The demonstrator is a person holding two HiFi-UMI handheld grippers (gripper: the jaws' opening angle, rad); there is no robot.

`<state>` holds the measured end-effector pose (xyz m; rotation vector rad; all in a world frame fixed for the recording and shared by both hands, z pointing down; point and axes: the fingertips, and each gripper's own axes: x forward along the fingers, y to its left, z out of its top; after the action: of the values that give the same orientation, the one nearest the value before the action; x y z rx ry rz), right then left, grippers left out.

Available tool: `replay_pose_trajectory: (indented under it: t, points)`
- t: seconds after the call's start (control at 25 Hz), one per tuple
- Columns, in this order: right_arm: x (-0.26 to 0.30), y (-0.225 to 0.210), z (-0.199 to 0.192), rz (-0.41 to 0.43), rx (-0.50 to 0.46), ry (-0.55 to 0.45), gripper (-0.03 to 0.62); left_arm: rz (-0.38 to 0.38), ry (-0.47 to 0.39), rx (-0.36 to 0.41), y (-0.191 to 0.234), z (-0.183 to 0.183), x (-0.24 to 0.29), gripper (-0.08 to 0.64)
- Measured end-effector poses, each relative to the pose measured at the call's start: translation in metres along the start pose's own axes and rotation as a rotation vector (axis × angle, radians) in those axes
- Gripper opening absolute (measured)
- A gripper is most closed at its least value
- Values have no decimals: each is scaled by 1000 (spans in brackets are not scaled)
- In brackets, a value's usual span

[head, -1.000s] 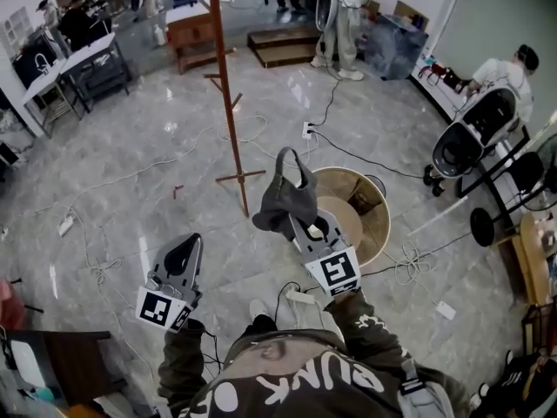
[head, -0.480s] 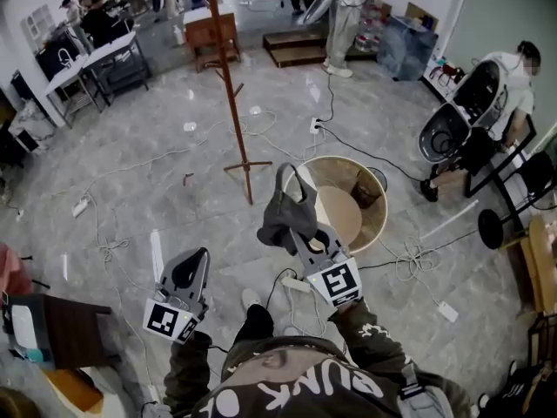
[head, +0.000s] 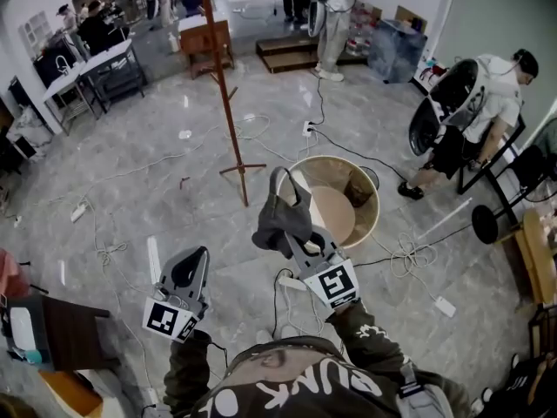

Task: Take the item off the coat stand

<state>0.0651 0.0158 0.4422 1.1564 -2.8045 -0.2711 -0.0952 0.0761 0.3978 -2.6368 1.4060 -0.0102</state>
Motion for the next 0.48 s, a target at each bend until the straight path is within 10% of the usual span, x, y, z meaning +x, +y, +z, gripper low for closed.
replay_pose_trajectory:
  t: [0.48]
  points:
    - [-4,22,15,0,-25,3,29,3,-23,10,13,18,-25,3]
